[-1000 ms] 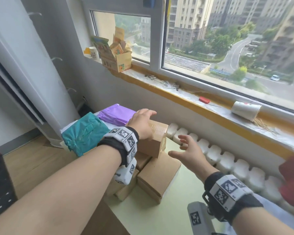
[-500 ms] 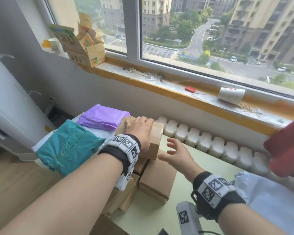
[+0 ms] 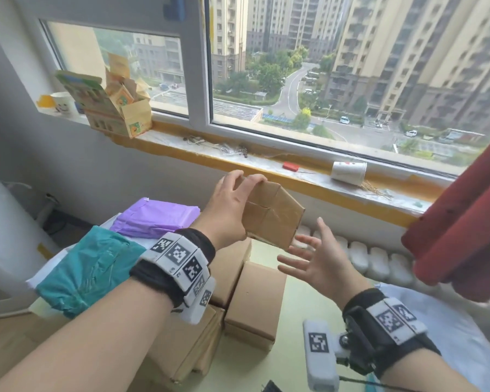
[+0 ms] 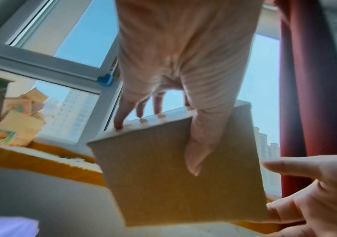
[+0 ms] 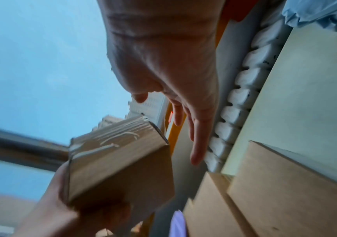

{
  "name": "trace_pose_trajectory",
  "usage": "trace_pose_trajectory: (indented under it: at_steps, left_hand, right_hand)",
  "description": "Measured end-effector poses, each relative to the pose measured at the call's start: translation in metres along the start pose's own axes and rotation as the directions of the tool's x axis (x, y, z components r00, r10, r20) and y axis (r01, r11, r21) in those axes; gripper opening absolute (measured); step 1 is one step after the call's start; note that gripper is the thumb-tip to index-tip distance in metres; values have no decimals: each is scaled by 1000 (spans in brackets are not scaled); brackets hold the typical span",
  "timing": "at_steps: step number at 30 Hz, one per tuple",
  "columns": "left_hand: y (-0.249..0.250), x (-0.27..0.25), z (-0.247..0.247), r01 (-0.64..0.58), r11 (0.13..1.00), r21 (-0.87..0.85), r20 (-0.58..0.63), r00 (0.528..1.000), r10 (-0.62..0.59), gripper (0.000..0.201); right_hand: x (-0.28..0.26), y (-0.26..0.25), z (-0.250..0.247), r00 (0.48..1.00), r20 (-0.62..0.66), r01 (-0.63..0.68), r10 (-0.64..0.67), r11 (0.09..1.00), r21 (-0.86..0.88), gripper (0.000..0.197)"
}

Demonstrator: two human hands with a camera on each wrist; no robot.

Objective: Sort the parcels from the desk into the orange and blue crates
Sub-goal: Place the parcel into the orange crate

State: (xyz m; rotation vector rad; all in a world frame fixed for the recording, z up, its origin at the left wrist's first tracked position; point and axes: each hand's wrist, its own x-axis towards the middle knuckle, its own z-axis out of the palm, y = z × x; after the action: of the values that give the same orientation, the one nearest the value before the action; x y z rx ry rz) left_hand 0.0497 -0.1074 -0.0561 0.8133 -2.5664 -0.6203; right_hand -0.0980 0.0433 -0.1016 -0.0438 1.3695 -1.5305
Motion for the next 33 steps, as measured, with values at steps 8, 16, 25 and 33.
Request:
trace_pose_trajectory:
  at_steps: [8,16,25,33]
  left_hand:
    - [32,2,1,-323,938,-127,-101,945,312,90]
    - [32,8,11,-168,936,-309,-103,984,142,89]
    - [61,14,-4,437,156,-886,382,877,-291,51]
    - [81,5,28,326,368,-871,273,943,-191,112]
  right_hand:
    - [-36,-41,-14,964,265,-23,-1,996,89,80]
    - [-44,-55,-18,970,168,174,-176,984,31,69]
    - [-47,-61,-27,855,93,519,-511,844,-136,77]
    - [-63,-52,-20,643,-19,685,-765,586,-433,102]
